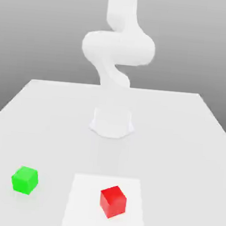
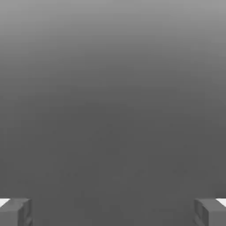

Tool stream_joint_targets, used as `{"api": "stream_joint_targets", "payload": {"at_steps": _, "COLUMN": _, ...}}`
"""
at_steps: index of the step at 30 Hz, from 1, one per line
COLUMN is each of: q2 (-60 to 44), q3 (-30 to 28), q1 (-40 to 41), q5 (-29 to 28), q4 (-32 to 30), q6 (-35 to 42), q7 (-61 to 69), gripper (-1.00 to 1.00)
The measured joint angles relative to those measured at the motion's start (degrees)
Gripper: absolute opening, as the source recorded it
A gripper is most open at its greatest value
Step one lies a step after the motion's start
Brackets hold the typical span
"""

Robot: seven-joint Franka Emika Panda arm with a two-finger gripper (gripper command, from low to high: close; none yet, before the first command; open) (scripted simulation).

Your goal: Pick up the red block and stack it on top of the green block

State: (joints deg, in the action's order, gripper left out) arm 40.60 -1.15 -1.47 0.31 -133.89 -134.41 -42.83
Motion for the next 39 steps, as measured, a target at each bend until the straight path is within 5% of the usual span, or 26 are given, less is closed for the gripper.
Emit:
{"api": "stream_joint_targets", "payload": {"at_steps": 21, "q2": -43.9, "q3": -4.1, "q1": -6.8, "q5": 1.4, "q4": -17.7, "q6": -22.2, "q7": 24.3, "gripper": 0.00}}
{"api": "stream_joint_targets", "payload": {"at_steps": 27, "q2": -56.3, "q3": -2.1, "q1": -5.2, "q5": 3.3, "q4": -16.9, "q6": -32.0, "q7": 26.8, "gripper": 0.00}}
{"api": "stream_joint_targets", "payload": {"at_steps": 28, "q2": -57.6, "q3": -1.8, "q1": -5.0, "q5": 3.5, "q4": -16.7, "q6": -33.1, "q7": 27.0, "gripper": -1.00}}
{"api": "stream_joint_targets", "payload": {"at_steps": 39, "q2": -50.5, "q3": -2.5, "q1": -5.2, "q5": 1.5, "q4": -17.8, "q6": -27.1, "q7": 25.5, "gripper": -1.00}}
